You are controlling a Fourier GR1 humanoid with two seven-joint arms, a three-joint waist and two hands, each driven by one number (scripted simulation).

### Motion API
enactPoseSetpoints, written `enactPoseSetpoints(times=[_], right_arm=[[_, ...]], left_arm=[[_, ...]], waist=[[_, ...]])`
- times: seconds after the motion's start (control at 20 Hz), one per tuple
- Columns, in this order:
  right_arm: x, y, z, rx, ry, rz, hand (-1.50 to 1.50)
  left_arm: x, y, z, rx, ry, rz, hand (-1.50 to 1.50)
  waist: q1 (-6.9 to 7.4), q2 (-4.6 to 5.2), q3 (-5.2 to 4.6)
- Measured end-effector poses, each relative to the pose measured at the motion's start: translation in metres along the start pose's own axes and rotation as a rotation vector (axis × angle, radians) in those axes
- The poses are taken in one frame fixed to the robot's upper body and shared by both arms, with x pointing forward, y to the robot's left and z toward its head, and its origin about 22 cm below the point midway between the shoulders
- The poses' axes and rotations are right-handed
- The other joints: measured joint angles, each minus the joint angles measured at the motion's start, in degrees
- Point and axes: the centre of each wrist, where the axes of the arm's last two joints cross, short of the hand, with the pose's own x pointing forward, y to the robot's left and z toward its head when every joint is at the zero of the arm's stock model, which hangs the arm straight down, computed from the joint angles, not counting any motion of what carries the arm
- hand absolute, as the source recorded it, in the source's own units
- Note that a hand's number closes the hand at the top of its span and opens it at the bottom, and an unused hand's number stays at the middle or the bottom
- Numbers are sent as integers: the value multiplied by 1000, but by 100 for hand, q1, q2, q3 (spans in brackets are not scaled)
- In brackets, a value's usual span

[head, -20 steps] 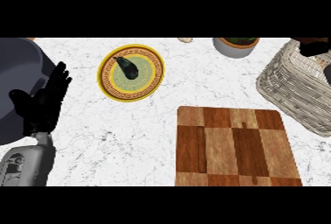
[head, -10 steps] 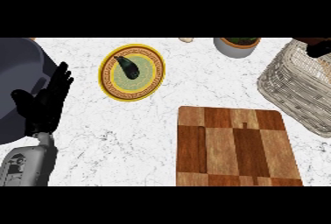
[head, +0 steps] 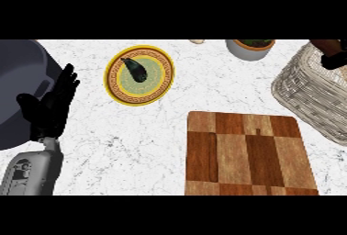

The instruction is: Pick the sweet potato from the cutting board and place it in the basket

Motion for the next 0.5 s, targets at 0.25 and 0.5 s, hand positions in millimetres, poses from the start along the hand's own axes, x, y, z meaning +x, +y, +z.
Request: enactPoseSetpoints(times=[0.25, 0.5], right_arm=[[-8, 5, 2, 0, 10, 9, 150], [-13, 11, 4, 8, 25, 43, 150]], left_arm=[[2, -6, 3, -2, 5, -2, 0], [1, -7, 3, -3, -5, -3, 0]], waist=[[20, -1, 2], [53, 13, 0]])
